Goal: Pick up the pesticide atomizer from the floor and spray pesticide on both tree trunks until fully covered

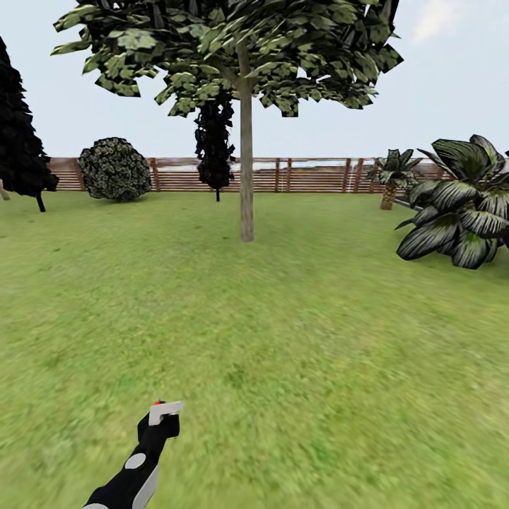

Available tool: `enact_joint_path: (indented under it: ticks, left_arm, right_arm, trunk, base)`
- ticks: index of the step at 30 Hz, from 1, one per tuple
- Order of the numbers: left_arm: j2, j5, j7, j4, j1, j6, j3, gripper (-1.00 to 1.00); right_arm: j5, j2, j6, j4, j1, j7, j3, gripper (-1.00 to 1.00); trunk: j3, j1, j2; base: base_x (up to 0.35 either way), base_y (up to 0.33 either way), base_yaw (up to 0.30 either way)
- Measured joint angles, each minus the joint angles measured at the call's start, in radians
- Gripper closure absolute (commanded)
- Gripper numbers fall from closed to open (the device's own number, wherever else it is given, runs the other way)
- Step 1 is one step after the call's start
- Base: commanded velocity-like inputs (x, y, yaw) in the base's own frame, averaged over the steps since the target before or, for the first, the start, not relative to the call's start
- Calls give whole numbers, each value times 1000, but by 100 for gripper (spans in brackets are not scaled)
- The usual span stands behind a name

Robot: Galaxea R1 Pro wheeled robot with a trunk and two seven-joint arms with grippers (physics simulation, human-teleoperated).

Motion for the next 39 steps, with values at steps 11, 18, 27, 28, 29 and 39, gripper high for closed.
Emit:
enact_joint_path:
  ticks: [11, 18, 27, 28, 29, 39]
  left_arm:
    - [0, 0, 0, 0, 0, 0, 0, 100]
    - [0, 0, 0, 0, 0, 0, 0, 100]
    - [0, 0, 0, 0, 0, 0, 0, 100]
    - [0, 0, 0, 0, 0, 0, 0, 100]
    - [0, 0, 0, 0, 0, 0, 0, 100]
    - [0, 0, 0, 0, 0, 0, 0, 100]
  right_arm:
    - [0, 0, 0, 0, 0, 0, 0, -100]
    - [0, 0, 0, 0, 0, 0, 0, -100]
    - [0, 0, 0, 0, 0, 0, 0, -100]
    - [0, 0, 0, 0, 0, 0, 0, -100]
    - [0, 0, 0, 0, 0, 0, 0, -100]
    - [0, 0, 0, 0, 0, 0, 0, -100]
  trunk:
    - [0, -3, 0]
    - [0, 0, 0]
    - [0, 0, 0]
    - [0, 0, 0]
    - [0, 0, 0]
    - [0, 0, 0]
  base:
    - [350, 0, 0]
    - [350, 0, 0]
    - [350, 0, 0]
    - [350, 0, 0]
    - [350, 0, 0]
    - [350, 0, 0]
